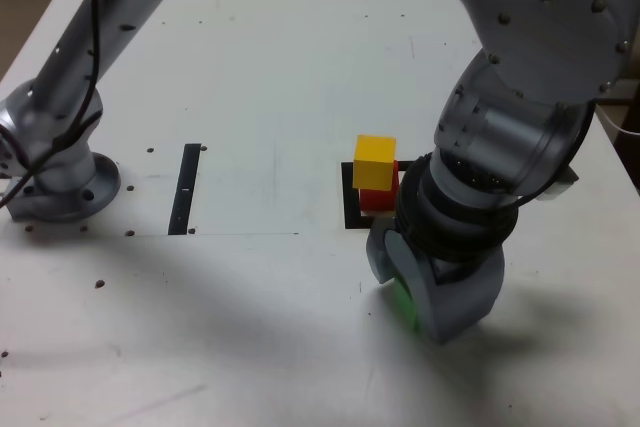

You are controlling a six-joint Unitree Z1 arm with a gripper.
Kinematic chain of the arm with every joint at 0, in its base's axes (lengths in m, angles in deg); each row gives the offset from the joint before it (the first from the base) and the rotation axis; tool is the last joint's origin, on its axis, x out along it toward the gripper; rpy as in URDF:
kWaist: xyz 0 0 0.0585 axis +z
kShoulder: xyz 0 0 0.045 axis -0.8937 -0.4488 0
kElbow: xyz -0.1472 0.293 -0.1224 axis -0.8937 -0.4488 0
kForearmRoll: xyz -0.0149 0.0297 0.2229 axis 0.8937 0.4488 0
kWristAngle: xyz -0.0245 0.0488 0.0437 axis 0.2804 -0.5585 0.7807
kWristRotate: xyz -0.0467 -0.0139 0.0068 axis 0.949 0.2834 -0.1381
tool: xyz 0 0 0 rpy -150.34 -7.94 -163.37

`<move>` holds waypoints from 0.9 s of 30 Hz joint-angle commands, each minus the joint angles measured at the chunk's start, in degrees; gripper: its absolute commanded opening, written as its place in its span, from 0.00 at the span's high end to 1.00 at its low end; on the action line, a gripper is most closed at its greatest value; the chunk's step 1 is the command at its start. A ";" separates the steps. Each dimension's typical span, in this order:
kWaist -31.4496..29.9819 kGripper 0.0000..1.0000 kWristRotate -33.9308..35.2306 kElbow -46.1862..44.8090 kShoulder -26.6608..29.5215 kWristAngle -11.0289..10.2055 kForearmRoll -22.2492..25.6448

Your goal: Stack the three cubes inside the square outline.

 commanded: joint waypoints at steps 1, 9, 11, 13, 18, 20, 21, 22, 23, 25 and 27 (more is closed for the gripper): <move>-0.05 0.65 0.12 0.26 0.13 -0.20 0.14; -0.05 0.65 0.49 0.52 0.07 -0.27 -0.06; -0.06 0.65 0.71 0.62 0.14 -0.19 -0.14; -0.05 0.65 0.95 0.76 0.33 -0.09 -0.06; -0.05 0.65 1.28 1.13 1.90 0.00 1.00; 0.07 0.65 1.43 1.49 2.92 -0.19 1.85; 0.21 0.65 1.63 1.76 3.48 -0.41 2.46; 0.43 0.65 1.97 2.07 4.05 -0.72 3.18; 0.72 0.65 2.45 2.43 4.62 -1.14 4.07; 1.55 0.65 3.90 3.46 5.67 -2.38 6.51; 2.51 0.65 5.68 4.99 6.55 -3.91 9.48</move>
